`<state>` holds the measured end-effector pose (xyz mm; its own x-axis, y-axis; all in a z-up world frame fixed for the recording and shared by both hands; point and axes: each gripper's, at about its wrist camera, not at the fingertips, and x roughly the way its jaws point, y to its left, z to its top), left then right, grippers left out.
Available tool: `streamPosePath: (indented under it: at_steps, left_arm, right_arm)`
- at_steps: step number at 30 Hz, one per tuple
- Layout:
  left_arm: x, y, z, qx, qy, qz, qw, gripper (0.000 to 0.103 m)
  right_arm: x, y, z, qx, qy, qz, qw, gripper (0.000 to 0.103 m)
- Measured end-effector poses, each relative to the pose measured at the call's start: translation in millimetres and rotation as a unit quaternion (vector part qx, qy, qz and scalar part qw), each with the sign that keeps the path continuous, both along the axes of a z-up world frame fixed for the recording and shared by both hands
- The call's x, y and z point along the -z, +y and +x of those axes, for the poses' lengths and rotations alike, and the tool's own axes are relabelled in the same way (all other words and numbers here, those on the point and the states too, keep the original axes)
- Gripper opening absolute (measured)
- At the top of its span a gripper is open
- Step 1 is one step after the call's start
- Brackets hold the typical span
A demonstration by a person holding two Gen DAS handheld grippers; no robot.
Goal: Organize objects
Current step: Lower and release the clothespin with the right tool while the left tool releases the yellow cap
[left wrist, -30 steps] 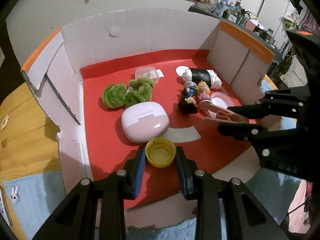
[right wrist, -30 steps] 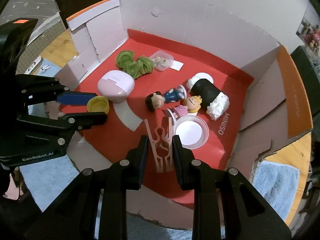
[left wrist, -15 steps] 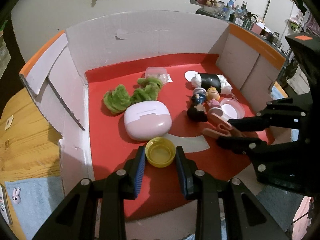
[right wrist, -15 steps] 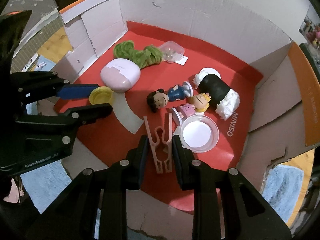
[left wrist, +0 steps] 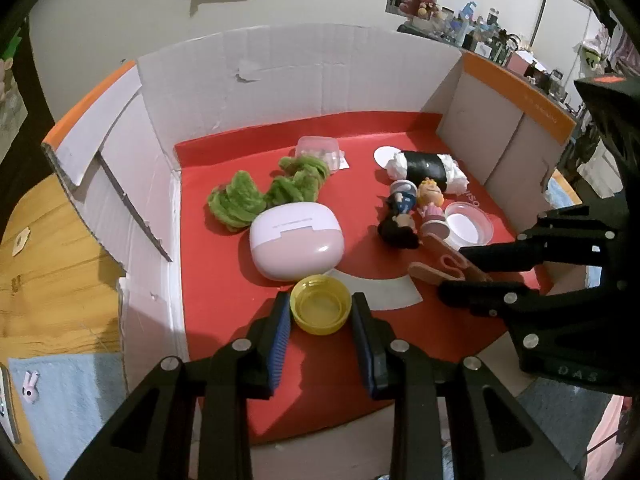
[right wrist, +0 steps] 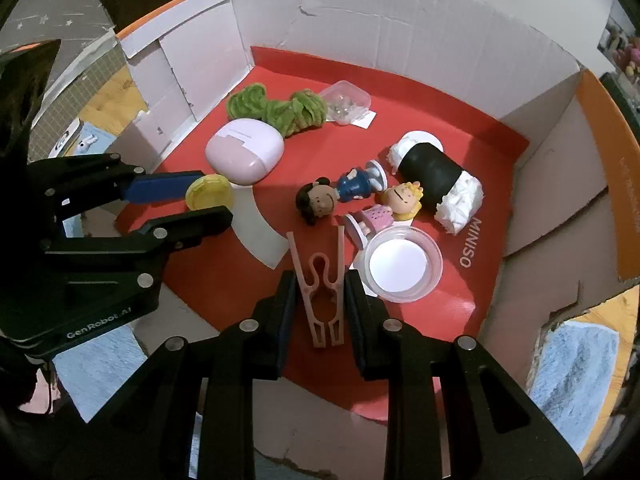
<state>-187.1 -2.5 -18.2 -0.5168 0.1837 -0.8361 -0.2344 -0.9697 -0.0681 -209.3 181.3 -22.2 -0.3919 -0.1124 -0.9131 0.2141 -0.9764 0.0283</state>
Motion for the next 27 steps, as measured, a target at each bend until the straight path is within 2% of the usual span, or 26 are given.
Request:
streamPosePath:
  at_steps: [7, 11, 18, 23, 24, 25, 27]
  left_arm:
    - [0, 1, 1, 0.002, 0.004, -0.002, 1.0, 0.033]
    - [1, 1, 1, 0.001, 0.005, -0.002, 1.0, 0.041]
    - [0, -3, 4, -0.001, 0.007, -0.004, 1.0, 0.043]
    - [-2, -7, 8, -0.002, 0.01, -0.003, 0.9999, 0.043]
    - [-3, -7, 9, -0.003, 0.011, -0.003, 0.9999, 0.043]
    - [-4, -7, 10, -0.004, 0.013, -0.003, 0.9999, 0.043]
    - [-5, -8, 12, -0.004, 0.016, -0.002, 0.9999, 0.043]
  right_arm:
    - [-1, 3, 4, 0.002, 0.001, -0.007, 1.0, 0.024]
    - [-1, 1, 4, 0.0, 0.001, -0.006, 1.0, 0.024]
    - [0, -1, 3, 0.0, 0.002, -0.008, 1.0, 0.024]
    - [-1, -2, 7, 0.001, 0.003, -0.013, 1.0, 0.032]
    - [-1, -2, 8, 0.001, 0.003, -0.014, 1.0, 0.036]
    - [-1, -2, 9, 0.001, 0.003, -0.016, 1.0, 0.047]
    - [-2, -2, 11, 0.002, 0.006, -0.016, 1.0, 0.051]
